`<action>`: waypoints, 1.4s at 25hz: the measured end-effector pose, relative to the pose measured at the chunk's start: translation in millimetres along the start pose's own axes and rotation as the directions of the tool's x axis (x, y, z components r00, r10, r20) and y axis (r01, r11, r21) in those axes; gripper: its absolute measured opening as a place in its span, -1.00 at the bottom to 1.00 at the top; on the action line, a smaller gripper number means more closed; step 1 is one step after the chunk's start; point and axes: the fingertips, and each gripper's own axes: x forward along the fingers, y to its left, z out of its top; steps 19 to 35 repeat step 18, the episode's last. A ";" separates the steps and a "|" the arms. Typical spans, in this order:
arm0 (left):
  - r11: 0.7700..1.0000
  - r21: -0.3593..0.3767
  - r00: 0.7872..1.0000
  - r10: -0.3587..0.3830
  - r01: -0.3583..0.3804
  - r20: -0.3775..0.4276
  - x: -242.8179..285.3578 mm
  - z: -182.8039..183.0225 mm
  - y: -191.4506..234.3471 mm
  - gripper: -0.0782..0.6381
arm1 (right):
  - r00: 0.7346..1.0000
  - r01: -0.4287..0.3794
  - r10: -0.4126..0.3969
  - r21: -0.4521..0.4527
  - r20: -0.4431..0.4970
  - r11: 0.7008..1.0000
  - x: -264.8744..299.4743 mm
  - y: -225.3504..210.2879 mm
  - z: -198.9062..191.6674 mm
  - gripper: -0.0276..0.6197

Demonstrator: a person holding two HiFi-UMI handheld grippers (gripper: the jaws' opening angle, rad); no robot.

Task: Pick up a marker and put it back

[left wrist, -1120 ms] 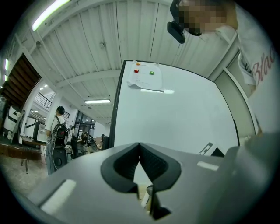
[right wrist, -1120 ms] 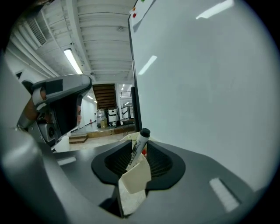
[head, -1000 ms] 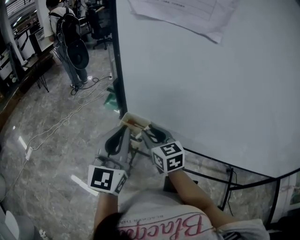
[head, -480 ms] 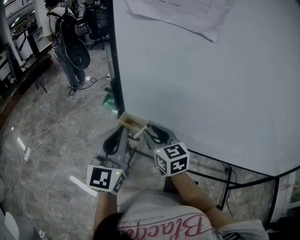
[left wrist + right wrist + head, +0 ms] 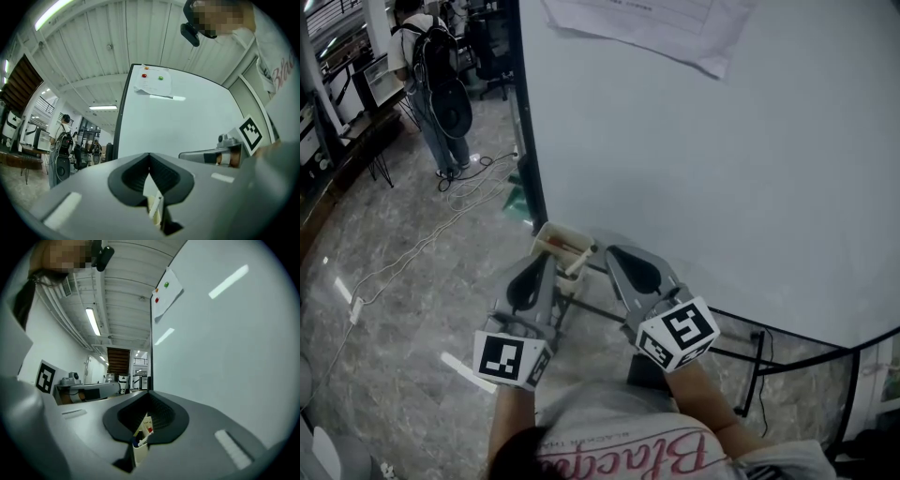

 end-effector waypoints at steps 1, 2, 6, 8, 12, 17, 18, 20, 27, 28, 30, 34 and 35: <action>1.000 0.001 1.000 -0.003 0.003 0.001 -0.3 0.6 -1.2 -0.78 | 1.000 -0.012 0.012 -0.011 0.012 1.000 -1.9 3.0 2.9 -0.91; 1.000 0.002 1.000 -0.005 0.005 0.003 -0.5 1.5 -2.5 -0.78 | 1.000 -0.022 0.022 -0.022 0.020 1.000 -3.7 5.9 5.0 -0.91; 1.000 0.002 1.000 -0.016 0.016 0.003 -1.1 3.2 -8.1 -0.78 | 0.998 -0.048 0.050 -0.050 0.032 0.998 -9.2 15.5 8.4 -0.91; 1.000 0.001 1.000 -0.022 0.022 0.003 -0.8 2.7 -10.3 -0.78 | 0.997 -0.055 0.058 -0.061 0.041 0.997 -10.9 18.7 9.5 -0.91; 1.000 0.001 1.000 -0.027 0.027 0.007 -1.3 4.9 -14.7 -0.78 | 0.996 -0.062 0.066 -0.083 0.052 0.995 -15.6 22.3 13.1 -0.91; 0.999 -0.002 0.999 -0.033 0.033 0.005 1.1 4.9 -17.4 -0.78 | 0.995 -0.072 0.078 -0.099 0.056 0.992 -18.1 24.1 14.5 -0.91; 0.999 -0.003 0.999 -0.036 0.036 0.004 1.3 4.8 -18.2 -0.78 | 0.995 -0.074 0.080 -0.102 0.056 0.992 -18.7 24.8 14.6 -0.91; 0.999 -0.003 0.999 -0.036 0.036 0.004 1.3 4.8 -18.2 -0.78 | 0.995 -0.074 0.080 -0.102 0.056 0.992 -18.7 24.8 14.6 -0.91; 0.999 -0.003 0.999 -0.036 0.036 0.004 1.3 4.8 -18.2 -0.78 | 0.995 -0.074 0.080 -0.102 0.056 0.992 -18.7 24.8 14.6 -0.91; 0.999 -0.003 0.999 -0.036 0.036 0.004 1.3 4.8 -18.2 -0.78 | 0.995 -0.074 0.080 -0.102 0.056 0.992 -18.7 24.8 14.6 -0.91; 0.999 -0.003 0.999 -0.036 0.036 0.004 1.3 4.8 -18.2 -0.78 | 0.995 -0.074 0.080 -0.102 0.056 0.992 -18.7 24.8 14.6 -0.91; 0.999 -0.003 0.999 -0.036 0.036 0.004 1.3 4.8 -18.2 -0.78 | 0.995 -0.074 0.080 -0.102 0.056 0.992 -18.7 24.8 14.6 -0.91; 0.999 -0.003 0.999 -0.036 0.036 0.004 1.3 4.8 -18.2 -0.78 | 0.995 -0.074 0.080 -0.102 0.056 0.992 -18.7 24.8 14.6 -0.91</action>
